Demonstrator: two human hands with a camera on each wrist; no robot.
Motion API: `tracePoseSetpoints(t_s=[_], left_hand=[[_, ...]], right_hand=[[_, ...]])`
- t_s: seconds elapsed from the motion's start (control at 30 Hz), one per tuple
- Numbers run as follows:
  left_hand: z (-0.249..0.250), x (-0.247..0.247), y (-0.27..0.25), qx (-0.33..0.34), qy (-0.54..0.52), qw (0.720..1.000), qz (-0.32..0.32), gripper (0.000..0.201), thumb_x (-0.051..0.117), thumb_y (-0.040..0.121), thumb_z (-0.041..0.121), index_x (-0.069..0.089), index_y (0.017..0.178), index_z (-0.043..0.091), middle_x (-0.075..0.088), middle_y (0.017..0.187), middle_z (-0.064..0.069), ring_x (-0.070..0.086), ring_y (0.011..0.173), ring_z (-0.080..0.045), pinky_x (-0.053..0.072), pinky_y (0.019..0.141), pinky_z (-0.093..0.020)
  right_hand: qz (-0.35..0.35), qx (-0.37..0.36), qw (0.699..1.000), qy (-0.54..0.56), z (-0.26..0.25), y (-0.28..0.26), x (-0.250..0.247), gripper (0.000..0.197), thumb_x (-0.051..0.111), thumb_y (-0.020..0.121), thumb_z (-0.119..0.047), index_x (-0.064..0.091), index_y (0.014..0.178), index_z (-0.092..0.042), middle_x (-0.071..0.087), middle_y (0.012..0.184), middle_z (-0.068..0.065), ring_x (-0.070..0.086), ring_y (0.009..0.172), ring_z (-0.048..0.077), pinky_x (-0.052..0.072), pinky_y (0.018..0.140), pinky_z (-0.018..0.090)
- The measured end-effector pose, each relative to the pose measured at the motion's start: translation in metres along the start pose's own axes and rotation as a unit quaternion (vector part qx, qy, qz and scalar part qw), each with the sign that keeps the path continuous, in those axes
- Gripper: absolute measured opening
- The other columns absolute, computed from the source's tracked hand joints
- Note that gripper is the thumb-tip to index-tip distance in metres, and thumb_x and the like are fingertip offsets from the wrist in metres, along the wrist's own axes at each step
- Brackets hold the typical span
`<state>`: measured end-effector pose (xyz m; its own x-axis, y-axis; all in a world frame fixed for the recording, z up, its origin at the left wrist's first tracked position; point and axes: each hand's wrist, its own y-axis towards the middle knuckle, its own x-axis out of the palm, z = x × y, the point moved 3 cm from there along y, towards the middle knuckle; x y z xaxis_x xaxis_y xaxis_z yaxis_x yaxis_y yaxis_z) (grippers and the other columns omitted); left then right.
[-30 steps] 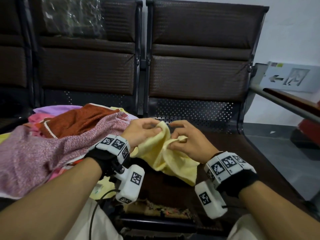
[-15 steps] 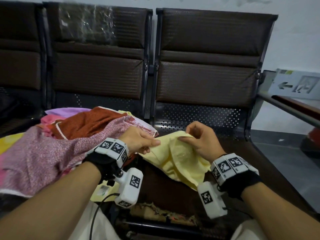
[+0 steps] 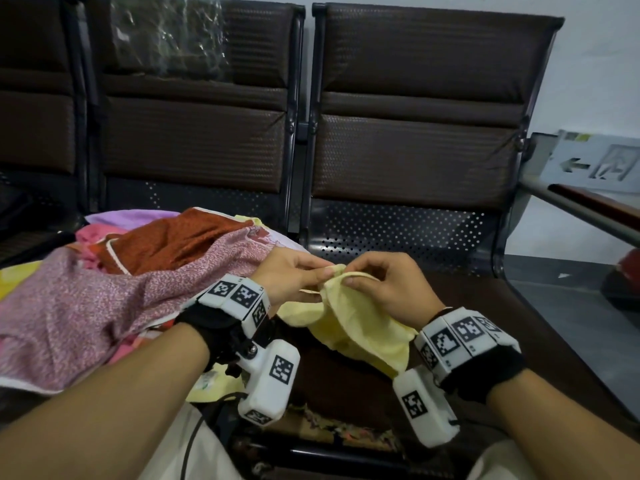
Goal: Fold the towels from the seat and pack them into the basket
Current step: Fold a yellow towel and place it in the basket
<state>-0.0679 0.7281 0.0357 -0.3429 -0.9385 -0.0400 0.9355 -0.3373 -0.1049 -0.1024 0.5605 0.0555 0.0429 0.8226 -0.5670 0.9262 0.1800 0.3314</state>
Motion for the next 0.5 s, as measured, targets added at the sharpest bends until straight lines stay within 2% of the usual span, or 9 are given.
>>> tracePoseSetpoints(t_s=[0.07, 0.17, 0.27, 0.33, 0.4, 0.5], left_hand=[[0.001, 0.004, -0.001, -0.007, -0.011, 1.0, -0.013, 0.015, 0.062, 0.087, 0.009, 0.07, 0.099, 0.005, 0.071, 0.082, -0.006, 0.068, 0.072, -0.012, 0.059, 0.068, -0.027], [0.004, 0.007, -0.004, -0.019, -0.059, 0.998, -0.02, 0.023, 0.06, 0.089, 0.018, 0.067, 0.102, 0.0, 0.071, 0.084, -0.008, 0.069, 0.069, -0.011, 0.059, 0.066, -0.027], [0.005, 0.007, -0.007, 0.004, -0.027, 0.999, -0.04, 0.036, 0.071, 0.074, 0.028, 0.07, 0.102, 0.005, 0.073, 0.094, -0.009, 0.07, 0.084, -0.014, 0.058, 0.076, -0.028], [0.005, 0.007, -0.009, 0.026, 0.03, 0.999, -0.036, 0.035, 0.074, 0.074, 0.015, 0.069, 0.108, 0.006, 0.073, 0.099, -0.012, 0.069, 0.091, -0.017, 0.057, 0.083, -0.031], [0.006, 0.008, -0.009, 0.053, 0.061, 0.997, -0.022, 0.027, 0.067, 0.083, 0.005, 0.067, 0.11, 0.004, 0.072, 0.098, -0.014, 0.068, 0.089, -0.019, 0.057, 0.083, -0.03], [0.011, 0.003, -0.007, 0.084, 0.089, 0.992, 0.008, 0.021, 0.058, 0.091, 0.007, 0.066, 0.109, 0.002, 0.07, 0.095, -0.014, 0.067, 0.084, -0.018, 0.057, 0.078, -0.032]], right_hand=[[0.014, 0.016, 1.0, -0.001, 0.003, 0.001, 0.003, 0.007, 0.074, 0.08, -0.019, 0.073, 0.086, -0.017, 0.071, 0.084, -0.005, 0.065, 0.084, 0.007, 0.052, 0.083, 0.028], [0.036, 0.043, 0.998, 0.002, 0.008, 0.004, 0.007, 0.004, 0.074, 0.08, -0.021, 0.071, 0.084, -0.021, 0.071, 0.082, -0.006, 0.065, 0.083, 0.007, 0.052, 0.083, 0.029], [0.051, 0.061, 0.997, 0.0, 0.012, 0.005, 0.008, 0.003, 0.072, 0.081, -0.023, 0.07, 0.082, -0.022, 0.07, 0.081, -0.005, 0.065, 0.082, 0.01, 0.052, 0.082, 0.033], [0.048, 0.066, 0.997, 0.013, 0.013, 0.005, 0.009, 0.005, 0.072, 0.081, -0.022, 0.071, 0.084, -0.018, 0.07, 0.081, -0.002, 0.065, 0.083, 0.013, 0.052, 0.084, 0.037], [0.048, 0.067, 0.996, 0.019, 0.014, 0.005, 0.01, 0.007, 0.072, 0.081, -0.024, 0.071, 0.084, -0.018, 0.07, 0.082, -0.002, 0.065, 0.084, 0.014, 0.052, 0.084, 0.038], [0.048, 0.055, 0.997, 0.026, 0.012, 0.006, 0.006, 0.013, 0.071, 0.081, -0.032, 0.071, 0.079, -0.02, 0.07, 0.078, -0.004, 0.065, 0.081, 0.011, 0.052, 0.079, 0.033]])
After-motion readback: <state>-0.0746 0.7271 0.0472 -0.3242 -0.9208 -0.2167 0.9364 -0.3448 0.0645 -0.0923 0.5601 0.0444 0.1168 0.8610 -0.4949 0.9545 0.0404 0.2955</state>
